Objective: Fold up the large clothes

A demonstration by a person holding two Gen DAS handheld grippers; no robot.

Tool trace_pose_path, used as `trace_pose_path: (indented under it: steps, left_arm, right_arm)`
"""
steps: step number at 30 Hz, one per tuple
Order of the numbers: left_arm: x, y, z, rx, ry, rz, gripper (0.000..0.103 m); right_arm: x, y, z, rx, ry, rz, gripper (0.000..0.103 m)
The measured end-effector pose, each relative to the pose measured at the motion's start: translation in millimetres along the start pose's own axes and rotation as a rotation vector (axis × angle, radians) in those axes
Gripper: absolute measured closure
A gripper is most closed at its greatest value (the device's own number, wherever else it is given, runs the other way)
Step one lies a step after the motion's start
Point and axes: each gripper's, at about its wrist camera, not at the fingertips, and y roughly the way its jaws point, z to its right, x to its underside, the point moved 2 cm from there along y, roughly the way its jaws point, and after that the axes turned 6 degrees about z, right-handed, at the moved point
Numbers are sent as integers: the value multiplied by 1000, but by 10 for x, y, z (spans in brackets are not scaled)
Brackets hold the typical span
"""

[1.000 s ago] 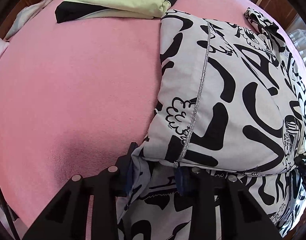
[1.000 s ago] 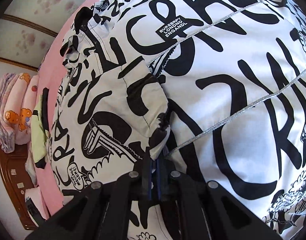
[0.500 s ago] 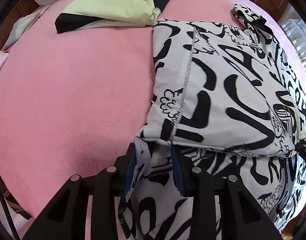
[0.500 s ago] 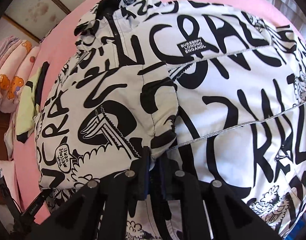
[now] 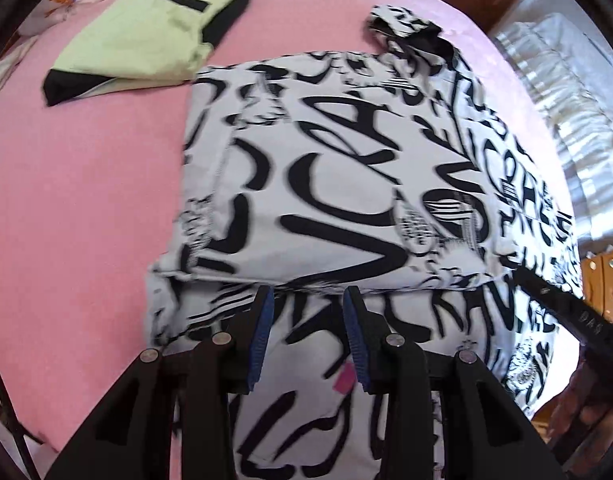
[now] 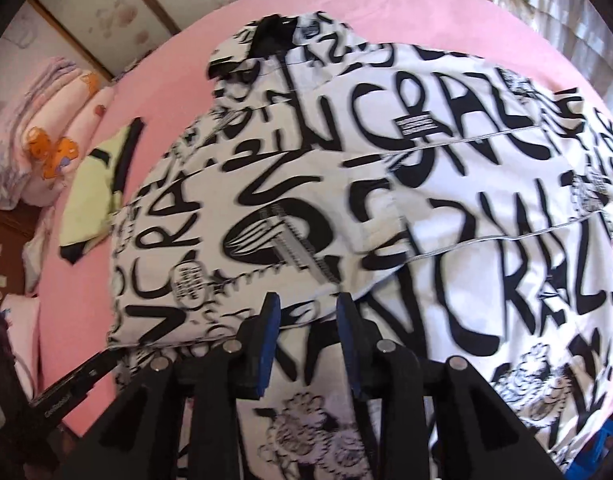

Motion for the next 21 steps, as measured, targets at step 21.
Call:
trace_pose_path:
  steps: [21]
  left_arm:
    - [-123,918,315,171,37,-153,96]
  right_arm:
    - [355,770,-904,-198,-317,-80,103]
